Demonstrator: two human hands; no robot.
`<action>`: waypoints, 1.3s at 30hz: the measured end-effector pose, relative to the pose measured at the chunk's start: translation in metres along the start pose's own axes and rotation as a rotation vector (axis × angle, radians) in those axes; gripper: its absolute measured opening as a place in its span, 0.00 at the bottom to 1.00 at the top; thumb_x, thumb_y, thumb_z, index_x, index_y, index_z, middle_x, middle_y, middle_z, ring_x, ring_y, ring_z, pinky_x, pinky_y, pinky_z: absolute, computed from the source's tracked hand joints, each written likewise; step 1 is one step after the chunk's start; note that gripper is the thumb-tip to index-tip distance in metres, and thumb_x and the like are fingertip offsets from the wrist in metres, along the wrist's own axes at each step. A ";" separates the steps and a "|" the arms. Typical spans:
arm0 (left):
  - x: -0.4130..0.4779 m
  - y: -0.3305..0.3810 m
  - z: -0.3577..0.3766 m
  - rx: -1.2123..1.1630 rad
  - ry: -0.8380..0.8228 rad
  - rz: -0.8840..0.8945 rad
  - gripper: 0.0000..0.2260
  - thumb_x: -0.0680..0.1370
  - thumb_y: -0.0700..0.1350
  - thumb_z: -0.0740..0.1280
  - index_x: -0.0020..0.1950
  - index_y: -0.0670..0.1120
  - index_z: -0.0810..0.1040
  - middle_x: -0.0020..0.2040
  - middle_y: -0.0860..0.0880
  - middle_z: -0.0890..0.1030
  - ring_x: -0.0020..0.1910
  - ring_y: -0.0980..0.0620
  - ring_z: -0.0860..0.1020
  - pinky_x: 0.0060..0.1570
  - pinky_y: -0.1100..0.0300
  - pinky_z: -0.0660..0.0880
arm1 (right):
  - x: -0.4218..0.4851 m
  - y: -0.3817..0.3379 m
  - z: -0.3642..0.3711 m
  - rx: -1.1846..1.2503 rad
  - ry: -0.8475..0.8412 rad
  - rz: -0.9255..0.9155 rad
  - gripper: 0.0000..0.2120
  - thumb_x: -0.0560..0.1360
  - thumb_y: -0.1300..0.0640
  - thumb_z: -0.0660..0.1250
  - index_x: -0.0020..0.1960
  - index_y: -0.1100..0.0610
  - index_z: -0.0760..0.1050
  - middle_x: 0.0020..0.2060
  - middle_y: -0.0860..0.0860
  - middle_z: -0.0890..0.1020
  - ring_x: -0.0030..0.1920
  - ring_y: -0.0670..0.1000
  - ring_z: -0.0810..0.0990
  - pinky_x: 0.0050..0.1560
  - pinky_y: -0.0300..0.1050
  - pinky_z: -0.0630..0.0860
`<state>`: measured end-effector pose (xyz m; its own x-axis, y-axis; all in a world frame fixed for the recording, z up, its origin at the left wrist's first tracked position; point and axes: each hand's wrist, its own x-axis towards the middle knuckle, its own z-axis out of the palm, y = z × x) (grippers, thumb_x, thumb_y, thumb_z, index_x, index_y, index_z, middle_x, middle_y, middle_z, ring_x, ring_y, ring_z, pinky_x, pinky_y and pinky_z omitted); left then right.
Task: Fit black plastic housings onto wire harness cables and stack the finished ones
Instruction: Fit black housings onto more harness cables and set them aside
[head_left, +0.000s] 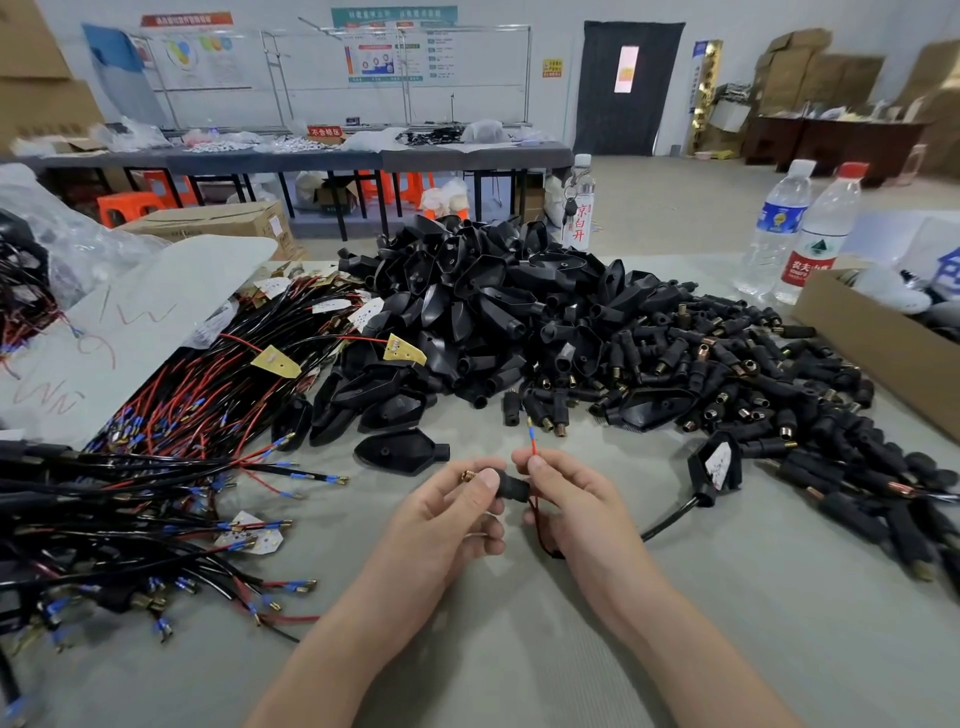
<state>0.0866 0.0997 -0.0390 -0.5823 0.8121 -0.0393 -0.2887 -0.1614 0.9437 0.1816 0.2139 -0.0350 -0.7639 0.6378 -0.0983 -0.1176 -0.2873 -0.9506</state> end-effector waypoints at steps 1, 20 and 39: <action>0.000 -0.001 0.000 0.029 0.000 0.014 0.12 0.74 0.50 0.69 0.54 0.49 0.84 0.39 0.48 0.77 0.36 0.53 0.77 0.41 0.59 0.78 | 0.000 0.000 0.000 -0.005 -0.005 -0.003 0.11 0.81 0.55 0.65 0.47 0.47 0.85 0.43 0.49 0.86 0.32 0.45 0.76 0.33 0.33 0.72; -0.008 0.004 0.002 0.184 0.062 0.051 0.11 0.82 0.46 0.64 0.58 0.45 0.83 0.42 0.47 0.82 0.40 0.49 0.80 0.41 0.58 0.79 | -0.002 -0.001 -0.002 0.052 0.085 -0.127 0.10 0.83 0.59 0.61 0.51 0.54 0.82 0.41 0.48 0.82 0.40 0.46 0.80 0.41 0.35 0.76; 0.004 0.004 0.002 -0.256 0.290 -0.037 0.14 0.84 0.50 0.59 0.57 0.44 0.80 0.38 0.44 0.82 0.32 0.51 0.78 0.34 0.60 0.80 | -0.003 -0.010 -0.008 -0.343 0.017 -0.330 0.10 0.82 0.49 0.62 0.54 0.44 0.82 0.32 0.47 0.82 0.29 0.45 0.70 0.32 0.34 0.69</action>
<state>0.0851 0.1037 -0.0347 -0.7478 0.6338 -0.1976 -0.4729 -0.2996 0.8287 0.1901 0.2210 -0.0274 -0.7100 0.6678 0.2236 -0.1341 0.1835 -0.9738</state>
